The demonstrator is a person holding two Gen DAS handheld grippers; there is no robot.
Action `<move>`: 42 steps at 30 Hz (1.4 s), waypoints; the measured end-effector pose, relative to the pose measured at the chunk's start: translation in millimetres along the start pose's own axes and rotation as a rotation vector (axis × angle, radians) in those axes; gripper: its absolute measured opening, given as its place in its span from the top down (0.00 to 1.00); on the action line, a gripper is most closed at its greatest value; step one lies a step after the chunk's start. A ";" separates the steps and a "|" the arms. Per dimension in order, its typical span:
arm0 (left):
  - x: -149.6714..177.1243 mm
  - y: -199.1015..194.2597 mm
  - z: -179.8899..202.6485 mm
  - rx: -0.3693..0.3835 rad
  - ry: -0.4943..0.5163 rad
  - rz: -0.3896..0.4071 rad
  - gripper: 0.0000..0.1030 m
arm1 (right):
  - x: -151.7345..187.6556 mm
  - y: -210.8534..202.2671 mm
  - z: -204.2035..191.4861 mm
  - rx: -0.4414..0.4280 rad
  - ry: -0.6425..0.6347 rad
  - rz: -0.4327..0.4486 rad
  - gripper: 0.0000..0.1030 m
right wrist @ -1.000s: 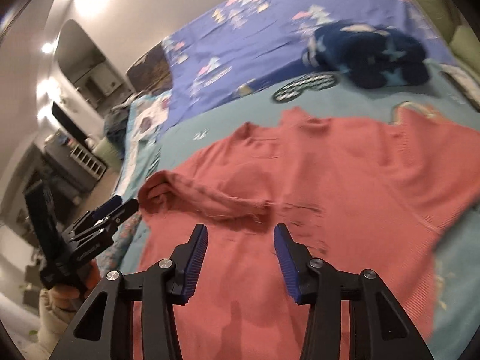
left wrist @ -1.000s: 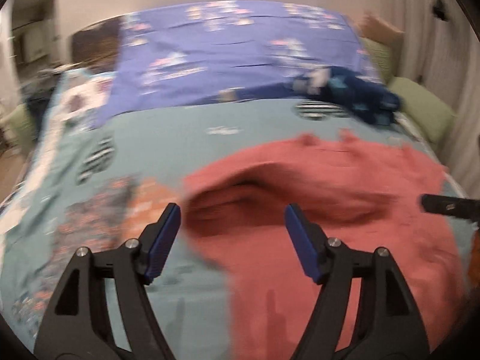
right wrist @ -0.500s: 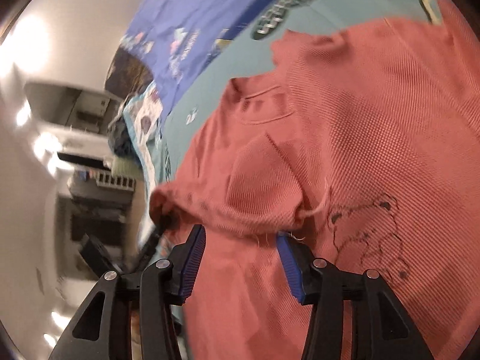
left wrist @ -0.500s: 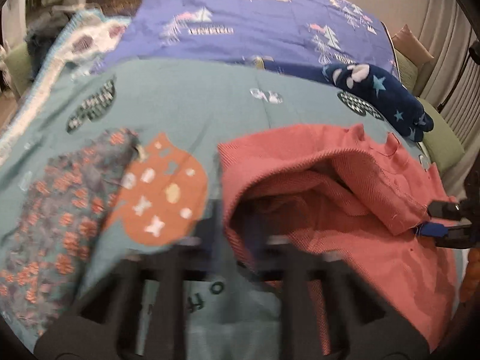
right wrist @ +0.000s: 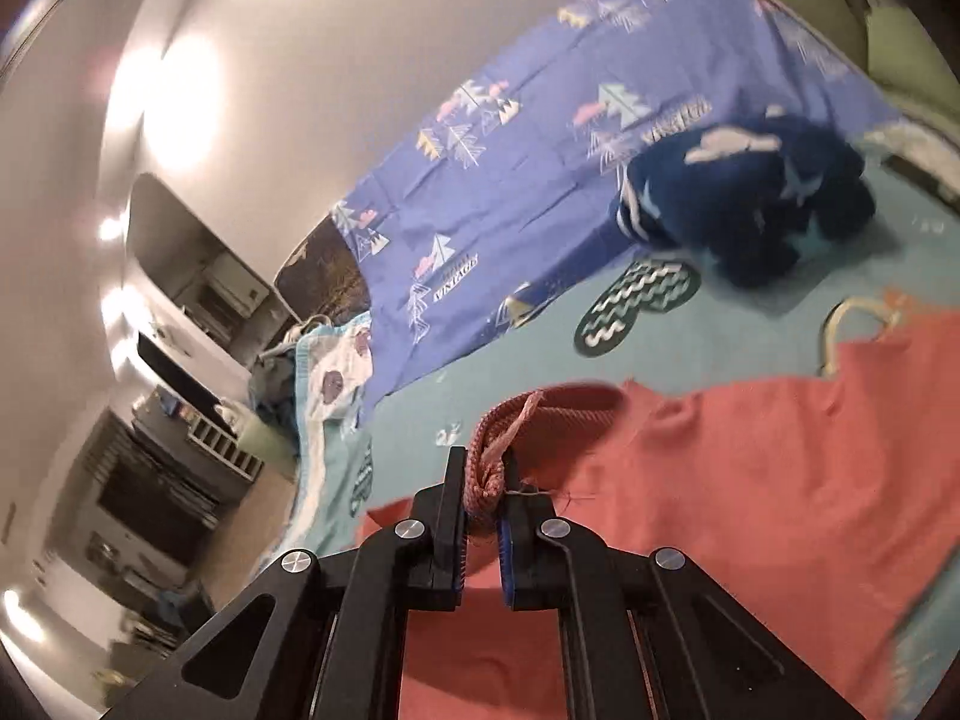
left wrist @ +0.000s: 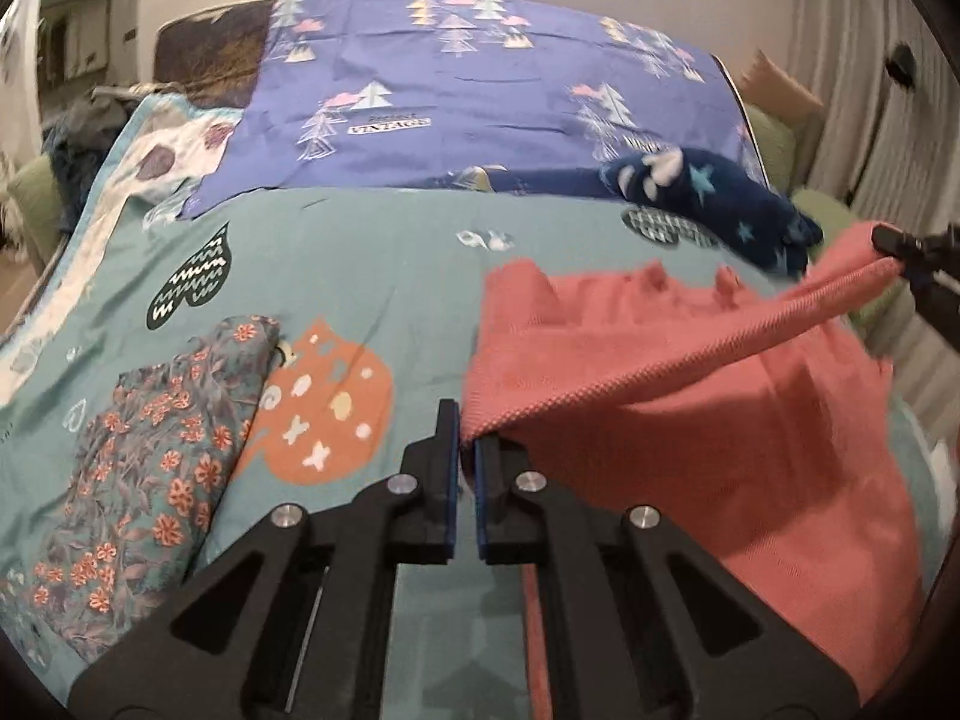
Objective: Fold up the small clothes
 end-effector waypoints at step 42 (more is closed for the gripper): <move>-46.9 75.6 -47.6 0.020 -0.365 -0.119 0.91 | 27.9 40.9 77.3 0.193 -0.042 -0.155 0.91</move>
Point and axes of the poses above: each gripper's, at about its wrist camera, not at the fingertips, and y roughly the way its jaws point, z to its right, x to its underside, the point moved 8 cm from there along y, roughly the way its jaws point, and after that the axes turned 3 degrees about -y, right-handed, at the moved point
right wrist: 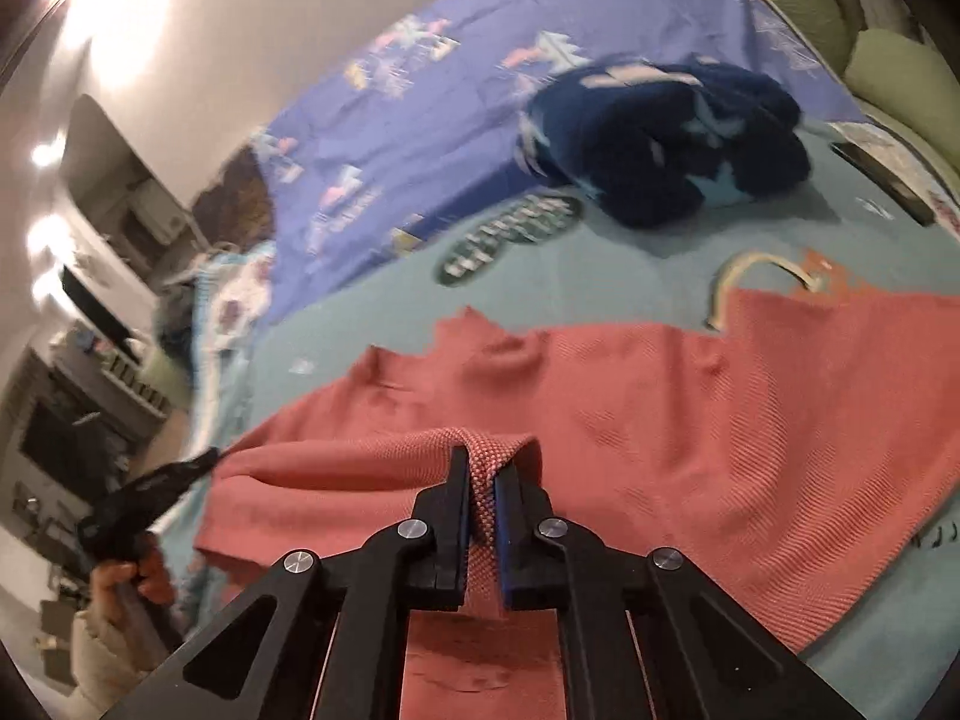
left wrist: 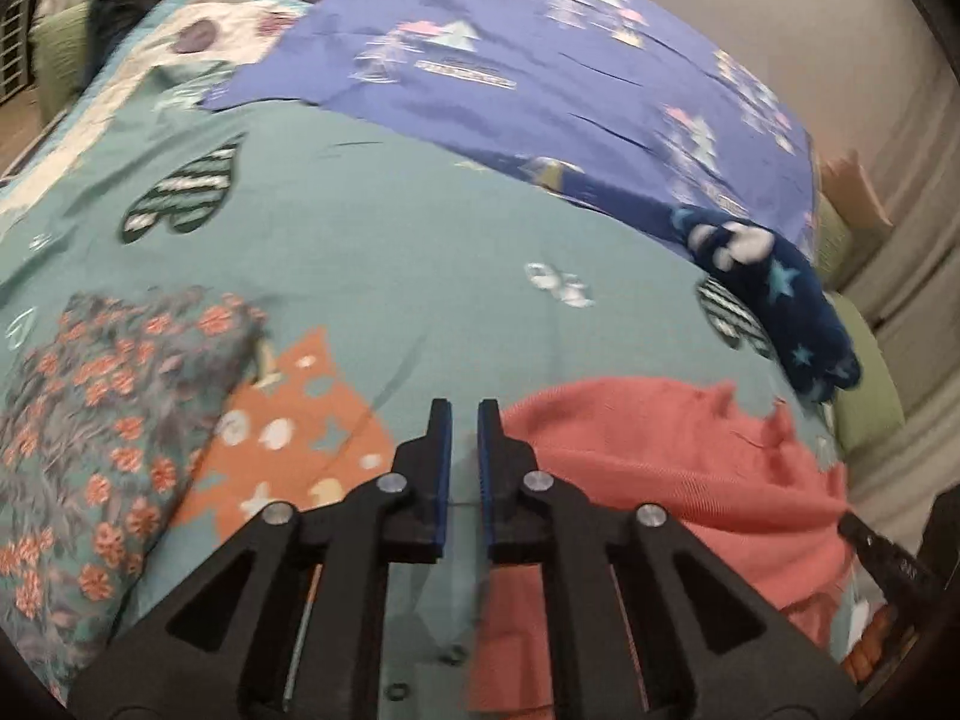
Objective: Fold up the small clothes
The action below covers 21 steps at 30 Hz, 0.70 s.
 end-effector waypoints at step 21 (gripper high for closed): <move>78.8 -27.3 23.6 0.056 0.241 -0.081 0.73 | -18.0 -1.8 -21.5 -0.063 -0.019 0.003 0.97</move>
Point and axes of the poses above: each gripper's, at about its wrist camera, not at the fingertips, and y roughly the way its jaws point, z to its right, x to its underside, the point moved 8 cm from there along y, roughly the way its jaws point, and after that the axes turned 3 degrees about -y, right-handed, at the moved point
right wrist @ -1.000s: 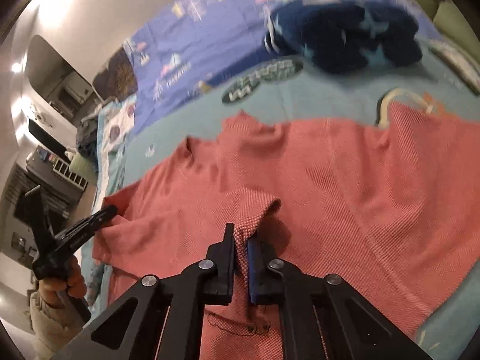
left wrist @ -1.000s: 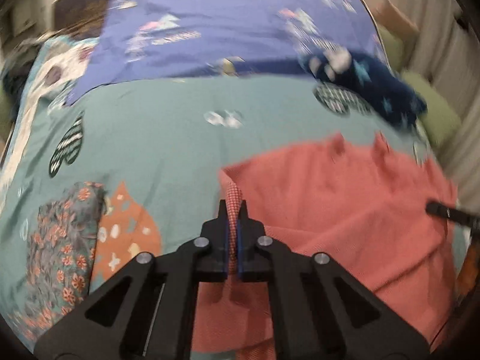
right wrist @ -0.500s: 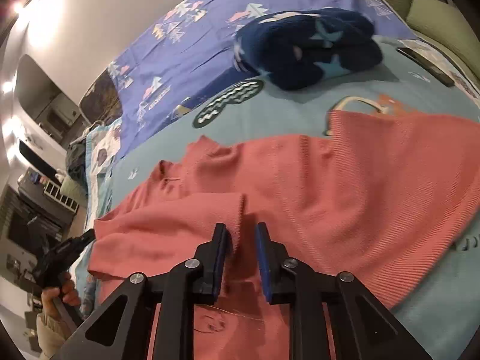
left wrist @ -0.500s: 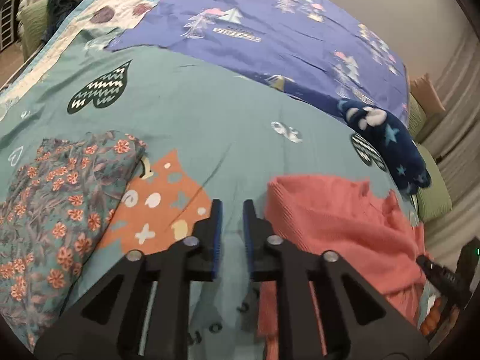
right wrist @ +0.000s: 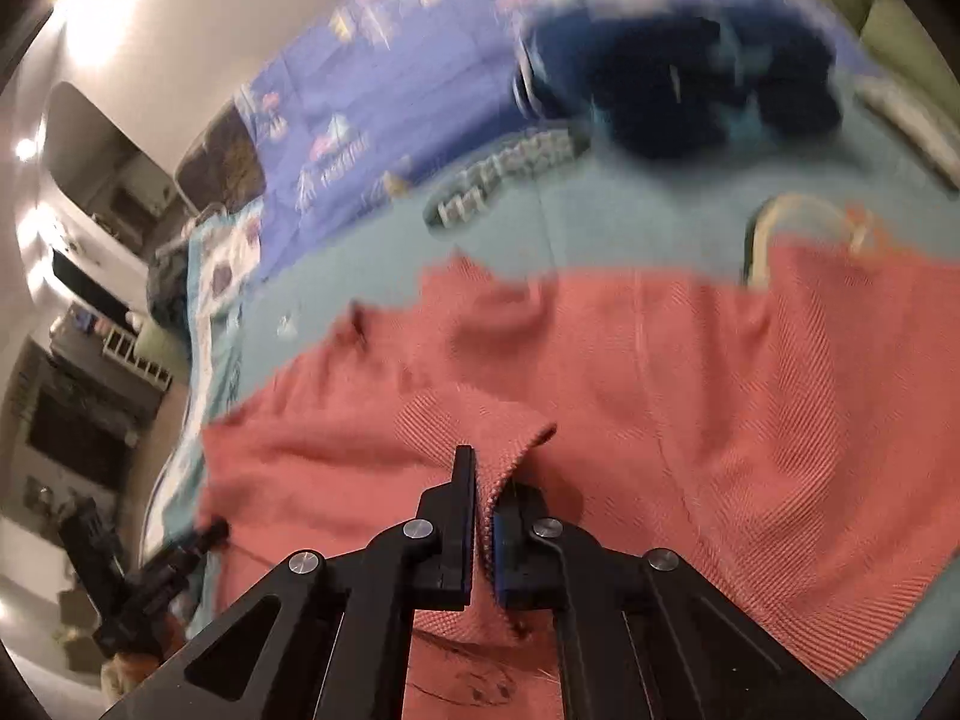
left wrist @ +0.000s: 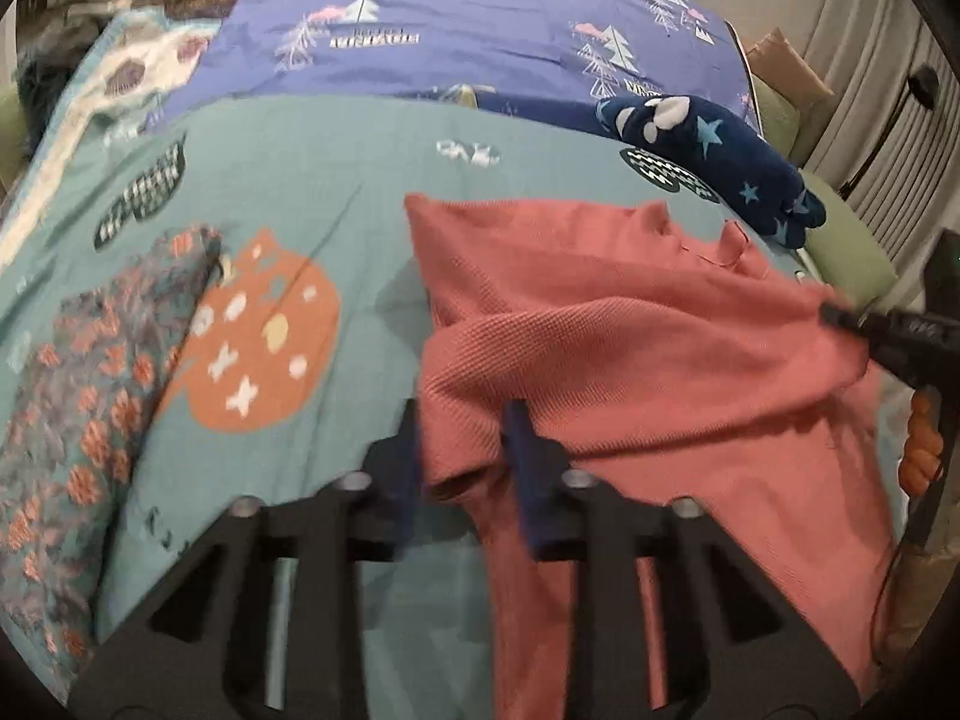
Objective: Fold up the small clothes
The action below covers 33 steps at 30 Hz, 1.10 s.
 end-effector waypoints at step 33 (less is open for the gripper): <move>25.6 -8.5 3.0 -0.108 0.069 0.051 0.34 | 8.9 -44.4 35.7 0.119 -0.038 -0.033 0.91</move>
Point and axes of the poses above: each gripper's, at about its wrist camera, not at the fingertips, and y roughly the way its jaws point, z to its right, x to its underside, the point moved 8 cm from there along y, roughly the way its jaws point, and after that the axes turned 3 degrees about -y, right-handed, at the moved point
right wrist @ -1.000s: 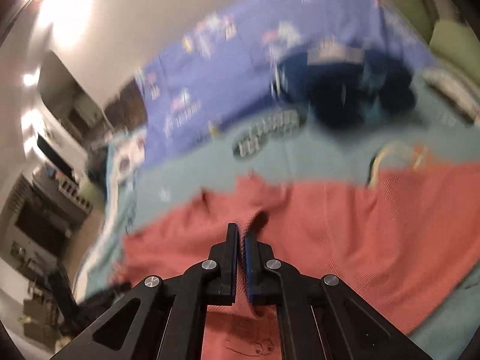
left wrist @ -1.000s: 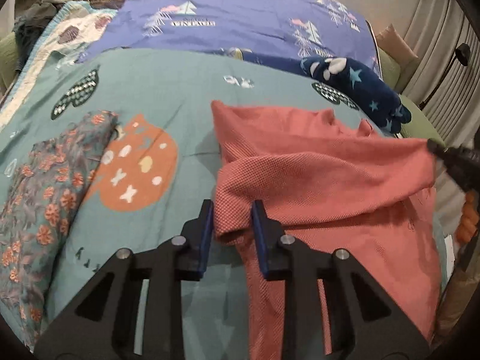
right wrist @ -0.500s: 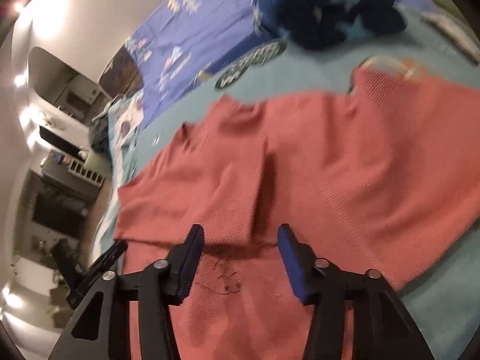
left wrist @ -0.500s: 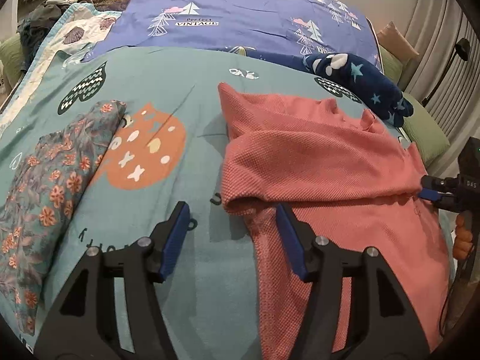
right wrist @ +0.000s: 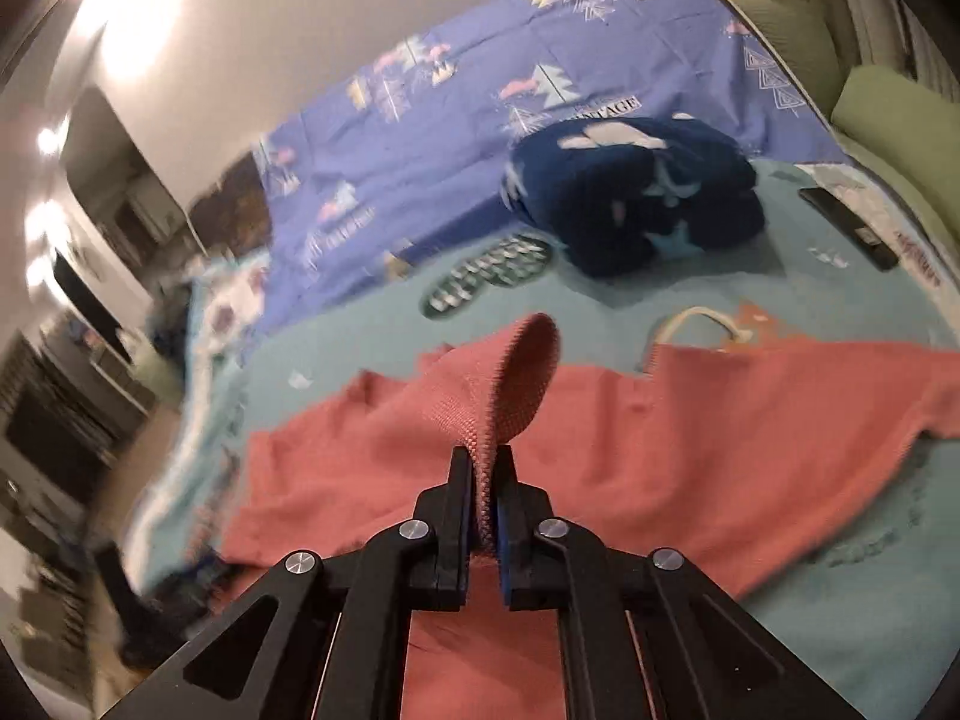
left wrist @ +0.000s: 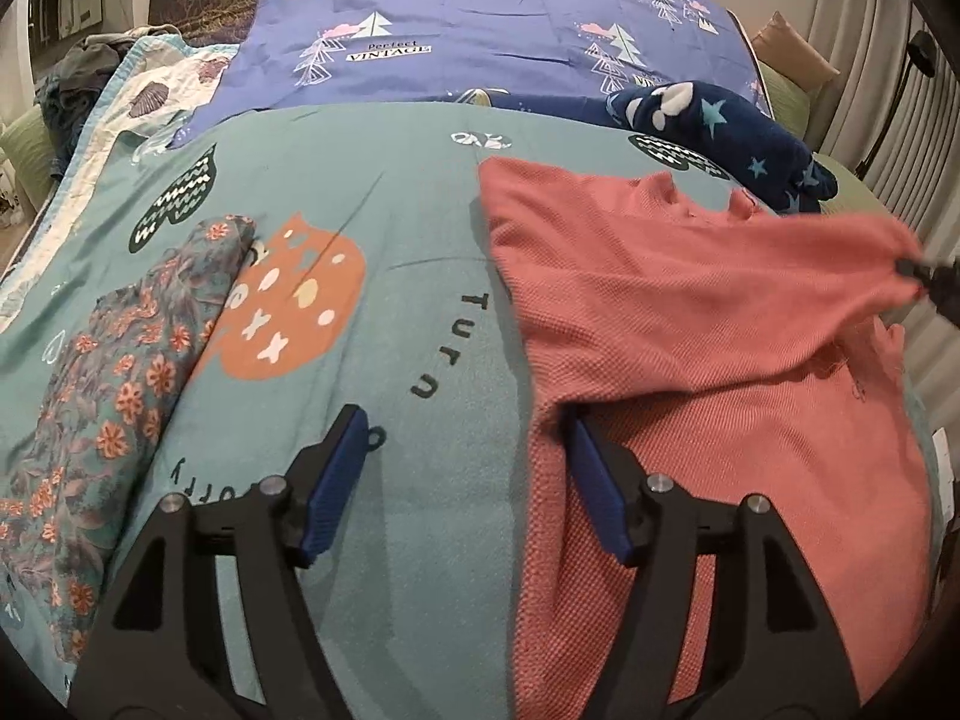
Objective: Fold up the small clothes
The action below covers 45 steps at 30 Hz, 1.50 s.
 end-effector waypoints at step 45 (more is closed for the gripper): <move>-23.9 -36.0 40.2 0.178 -0.048 0.090 0.62 | 44.6 115.9 -201.9 -0.088 -0.411 -0.257 0.62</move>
Point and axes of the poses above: each gripper's, at about its wrist camera, not at the fingertips, and y roughly the way its jaws point, z to its right, x to its underside, the point moved 8 cm from there along y, roughly the way its jaws point, and after that the axes turned 3 degrees about -y, right-handed, at the moved point
